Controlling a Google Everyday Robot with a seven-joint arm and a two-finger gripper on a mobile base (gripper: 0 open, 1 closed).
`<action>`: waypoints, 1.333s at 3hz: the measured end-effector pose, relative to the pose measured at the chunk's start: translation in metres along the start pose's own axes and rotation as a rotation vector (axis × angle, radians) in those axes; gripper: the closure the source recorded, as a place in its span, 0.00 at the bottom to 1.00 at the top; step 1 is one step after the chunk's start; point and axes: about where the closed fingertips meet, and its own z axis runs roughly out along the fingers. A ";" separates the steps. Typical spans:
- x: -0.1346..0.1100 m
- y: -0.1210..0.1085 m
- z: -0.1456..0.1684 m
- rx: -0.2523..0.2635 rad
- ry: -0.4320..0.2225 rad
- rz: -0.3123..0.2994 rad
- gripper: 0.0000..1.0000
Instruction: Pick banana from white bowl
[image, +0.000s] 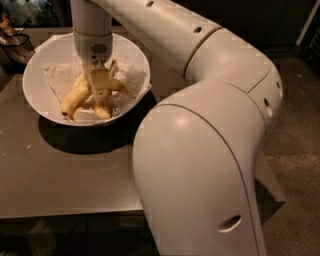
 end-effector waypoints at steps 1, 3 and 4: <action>-0.001 0.001 0.005 -0.011 -0.007 -0.004 0.46; -0.001 0.001 0.005 -0.011 -0.007 -0.004 0.87; -0.001 0.001 0.005 -0.011 -0.007 -0.004 1.00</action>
Offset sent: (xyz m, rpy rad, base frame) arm -0.0012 0.0010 -0.0037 0.0018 0.0100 0.0052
